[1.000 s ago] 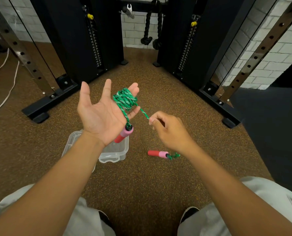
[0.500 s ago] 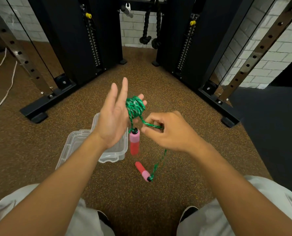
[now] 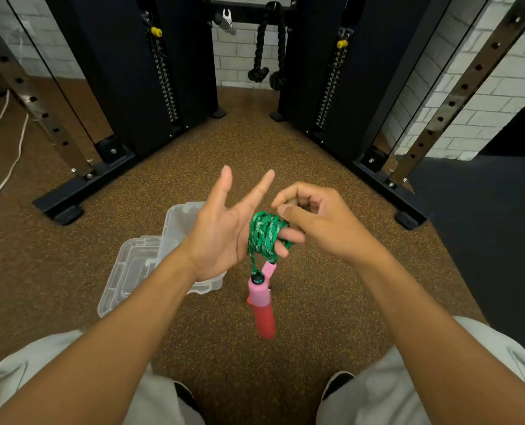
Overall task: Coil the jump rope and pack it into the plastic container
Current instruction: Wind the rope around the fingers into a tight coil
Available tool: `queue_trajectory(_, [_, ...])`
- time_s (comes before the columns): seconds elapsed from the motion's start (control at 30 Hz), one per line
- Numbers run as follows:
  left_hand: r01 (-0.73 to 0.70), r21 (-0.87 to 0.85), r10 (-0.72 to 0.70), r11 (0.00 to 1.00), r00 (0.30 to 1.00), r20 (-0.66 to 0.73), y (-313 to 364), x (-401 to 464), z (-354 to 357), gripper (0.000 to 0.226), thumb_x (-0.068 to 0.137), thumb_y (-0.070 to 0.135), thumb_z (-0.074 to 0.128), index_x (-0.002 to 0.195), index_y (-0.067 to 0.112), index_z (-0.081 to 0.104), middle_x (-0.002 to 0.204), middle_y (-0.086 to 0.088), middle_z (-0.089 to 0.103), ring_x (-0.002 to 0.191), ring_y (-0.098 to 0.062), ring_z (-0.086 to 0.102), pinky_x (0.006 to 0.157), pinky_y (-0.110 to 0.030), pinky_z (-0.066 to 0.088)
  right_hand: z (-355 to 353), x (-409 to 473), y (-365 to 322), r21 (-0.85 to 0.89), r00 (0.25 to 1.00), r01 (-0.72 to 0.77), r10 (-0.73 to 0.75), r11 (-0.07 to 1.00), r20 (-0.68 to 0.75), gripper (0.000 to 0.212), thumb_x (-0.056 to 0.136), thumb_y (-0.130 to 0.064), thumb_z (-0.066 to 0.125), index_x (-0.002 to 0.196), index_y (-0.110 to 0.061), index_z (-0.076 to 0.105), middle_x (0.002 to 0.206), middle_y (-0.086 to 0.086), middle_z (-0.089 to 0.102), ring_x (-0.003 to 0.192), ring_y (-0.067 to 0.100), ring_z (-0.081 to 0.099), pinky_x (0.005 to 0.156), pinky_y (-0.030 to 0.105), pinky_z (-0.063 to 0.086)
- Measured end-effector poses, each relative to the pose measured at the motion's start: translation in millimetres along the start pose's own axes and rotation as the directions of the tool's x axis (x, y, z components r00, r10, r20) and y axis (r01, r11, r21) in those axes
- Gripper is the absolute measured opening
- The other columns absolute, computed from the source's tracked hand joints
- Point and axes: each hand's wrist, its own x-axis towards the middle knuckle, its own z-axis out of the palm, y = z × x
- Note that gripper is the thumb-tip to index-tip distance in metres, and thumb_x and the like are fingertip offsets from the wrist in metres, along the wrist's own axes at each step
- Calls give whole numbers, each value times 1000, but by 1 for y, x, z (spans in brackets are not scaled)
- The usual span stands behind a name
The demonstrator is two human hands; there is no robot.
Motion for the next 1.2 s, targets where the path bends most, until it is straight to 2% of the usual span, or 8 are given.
queue_trajectory(0.13, [-75,-245,77,967,997,0,4,0,-6,88,84,90,9,159,46,26,135,-30,63,96,-29,72,115,-54,36,11,5,14,341,979,-201,197,918,46,19,102,-20,58,95,-22,75,97,3,76,90,20,67,81,34,56])
queue_trajectory(0.3, [-162,-274,161,948,987,-25,15,-3,-15,82,85,89,11,158,52,19,155,-18,50,138,-30,54,113,-63,37,34,3,26,36,976,-213,211,976,47,19,106,-21,52,96,-15,67,80,8,65,69,12,59,69,31,51])
queue_trajectory(0.4, [-177,-112,169,978,982,-84,16,-5,-16,74,89,84,9,157,55,18,156,-12,51,141,-27,52,122,-62,17,38,2,24,-231,990,-97,116,968,73,17,105,-30,55,92,-24,65,73,-6,57,58,3,48,57,23,40])
queue_trajectory(0.53, [-174,73,184,982,969,-168,9,-3,-20,66,90,82,16,153,62,17,167,-2,32,150,-18,39,124,-64,6,39,-2,21,-350,964,-40,128,936,233,17,104,-30,56,110,-22,71,73,5,62,54,3,46,52,17,37])
queue_trajectory(0.7, [-58,523,220,850,942,-253,0,3,-16,58,93,80,7,150,69,4,172,11,6,153,-5,-3,125,-51,-3,38,-5,11,-265,967,-28,94,964,238,29,98,-23,65,76,-4,64,59,5,50,53,12,44,55,28,41])
queue_trajectory(0.87, [43,690,143,722,967,-210,-10,1,-15,61,80,92,3,140,80,-3,166,19,15,158,-18,9,126,-57,8,30,-3,2,-297,997,57,-38,953,72,25,86,-14,66,62,-9,62,55,11,56,49,11,43,57,35,48])
queue_trajectory(1.1, [14,606,111,796,979,-169,-9,6,-13,66,78,95,5,142,78,8,170,17,-6,159,-21,4,125,-63,10,6,-4,-6,-245,998,43,-29,969,61,11,94,-16,67,86,-16,74,70,6,74,47,0,55,47,10,37])
queue_trajectory(1.2, [1,432,49,902,993,-104,-5,3,-7,72,83,89,4,151,67,12,157,-9,49,138,-32,55,124,-58,19,-1,-5,-5,-161,999,34,-29,986,31,8,94,-15,69,89,-15,75,70,5,73,49,4,56,50,12,39])
